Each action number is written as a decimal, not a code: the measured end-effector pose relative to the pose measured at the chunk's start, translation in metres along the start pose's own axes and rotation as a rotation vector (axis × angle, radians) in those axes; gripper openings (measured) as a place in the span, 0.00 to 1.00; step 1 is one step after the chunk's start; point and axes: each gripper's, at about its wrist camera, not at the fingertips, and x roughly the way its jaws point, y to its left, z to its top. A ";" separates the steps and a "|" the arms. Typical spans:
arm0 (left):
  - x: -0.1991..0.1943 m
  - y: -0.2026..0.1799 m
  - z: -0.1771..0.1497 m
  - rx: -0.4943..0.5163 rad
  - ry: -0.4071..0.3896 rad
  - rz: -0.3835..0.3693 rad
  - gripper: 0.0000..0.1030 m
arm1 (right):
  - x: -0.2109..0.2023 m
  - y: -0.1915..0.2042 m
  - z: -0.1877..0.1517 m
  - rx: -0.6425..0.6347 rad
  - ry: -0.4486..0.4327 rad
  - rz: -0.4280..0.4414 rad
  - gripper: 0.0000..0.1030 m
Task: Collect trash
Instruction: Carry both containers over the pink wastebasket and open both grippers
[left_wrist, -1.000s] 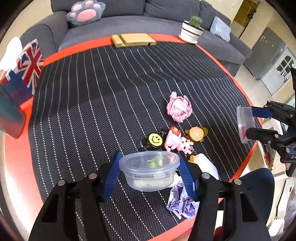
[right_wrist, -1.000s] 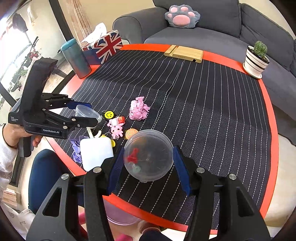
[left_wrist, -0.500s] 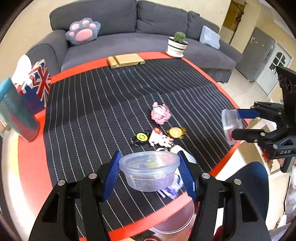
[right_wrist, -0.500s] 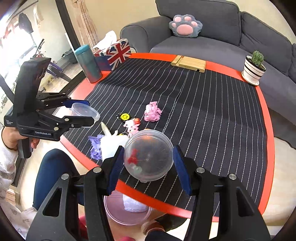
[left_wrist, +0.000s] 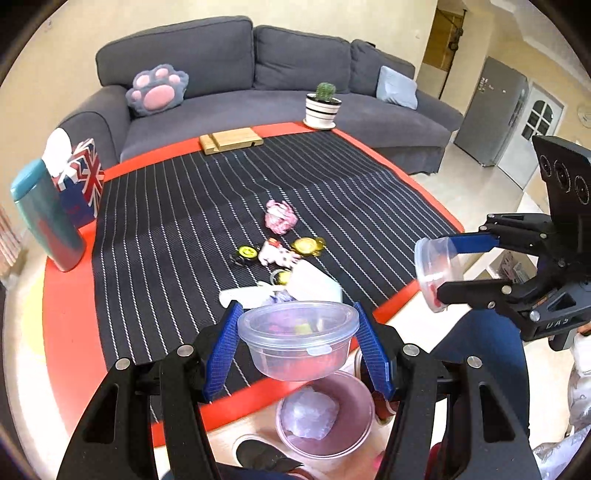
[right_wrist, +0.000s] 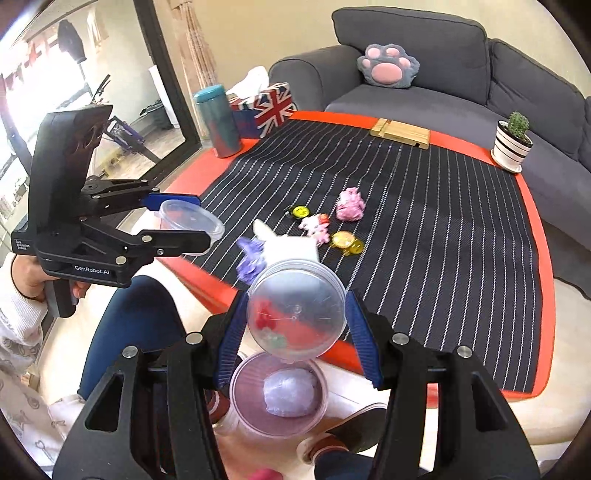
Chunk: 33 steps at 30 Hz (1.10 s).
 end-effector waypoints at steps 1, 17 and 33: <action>-0.002 -0.003 -0.004 0.002 -0.003 -0.005 0.58 | -0.002 0.004 -0.005 -0.001 0.000 0.002 0.52; -0.003 -0.040 -0.053 0.031 0.024 -0.080 0.58 | -0.014 0.019 -0.044 0.033 -0.005 -0.007 0.52; -0.003 -0.046 -0.065 0.006 0.021 -0.092 0.93 | -0.020 0.019 -0.062 0.049 -0.008 -0.005 0.52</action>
